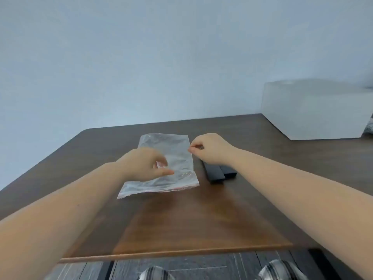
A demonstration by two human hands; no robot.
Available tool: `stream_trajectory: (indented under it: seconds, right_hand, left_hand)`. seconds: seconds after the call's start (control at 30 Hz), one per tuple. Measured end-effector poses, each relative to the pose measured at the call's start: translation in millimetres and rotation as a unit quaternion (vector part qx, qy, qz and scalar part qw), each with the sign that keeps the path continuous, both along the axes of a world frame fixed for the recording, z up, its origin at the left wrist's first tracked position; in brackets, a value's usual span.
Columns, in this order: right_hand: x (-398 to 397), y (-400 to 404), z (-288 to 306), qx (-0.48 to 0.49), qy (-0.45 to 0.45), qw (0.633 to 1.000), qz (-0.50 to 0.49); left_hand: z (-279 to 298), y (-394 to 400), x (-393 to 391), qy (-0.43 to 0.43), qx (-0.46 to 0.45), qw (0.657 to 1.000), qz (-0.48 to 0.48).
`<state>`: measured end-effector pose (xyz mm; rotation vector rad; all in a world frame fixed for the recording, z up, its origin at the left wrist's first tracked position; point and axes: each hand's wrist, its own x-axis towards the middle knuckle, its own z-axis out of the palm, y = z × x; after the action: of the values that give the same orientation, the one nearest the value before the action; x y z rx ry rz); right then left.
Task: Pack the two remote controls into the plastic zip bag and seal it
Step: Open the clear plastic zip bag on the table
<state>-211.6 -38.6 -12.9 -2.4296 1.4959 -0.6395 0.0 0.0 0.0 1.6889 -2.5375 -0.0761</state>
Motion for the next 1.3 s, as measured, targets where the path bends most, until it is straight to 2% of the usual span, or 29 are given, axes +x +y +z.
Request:
stream_trajectory:
  seconds: [0.2,0.43,0.6,0.73,0.87,0.93,1.07,1.2,1.3]
  right_hand:
    - [11.1,20.2,-10.8,-0.003,0.023,1.0,0.018]
    - [14.2,33.7,-13.6,-0.001,0.015,1.0,0.023]
    - [12.0,42.0,-24.7,0.005,-0.052,0.999,0.011]
    - [15.6,54.1,-35.7,0.028,-0.125,0.992,-0.008]
    - [23.8,63.8,-45.8,0.055,-0.144,0.988,-0.009]
    - [29.9,62.8,-46.6,0.119,-0.191,0.974,-0.021]
    - [44.4,54.7,-46.3,0.25,-0.315,0.913,-0.071]
    - [53.0,45.7,-48.8,0.266,-0.353,0.89,-0.109]
    - [54.7,41.7,-49.7,0.267,-0.359,0.888,-0.109]
  left_hand:
    - [-25.1,18.8,1.8,-0.048,0.026,0.998,-0.033]
    - [-38.3,23.5,-2.3,-0.001,-0.037,0.999,-0.025]
    - [-48.3,20.3,-6.8,0.097,-0.031,0.995,0.013]
    - [-57.5,19.6,-9.0,0.242,-0.003,0.968,0.059]
    - [-60.3,18.5,-13.4,0.309,0.005,0.948,0.071]
    - [-58.9,15.9,-14.4,0.322,0.012,0.944,0.077]
    - [-59.7,11.1,-14.9,0.317,0.013,0.946,0.072]
    - [-63.2,11.0,-16.6,0.314,-0.007,0.947,0.062]
    - [-64.5,9.7,-16.5,0.303,-0.007,0.951,0.063]
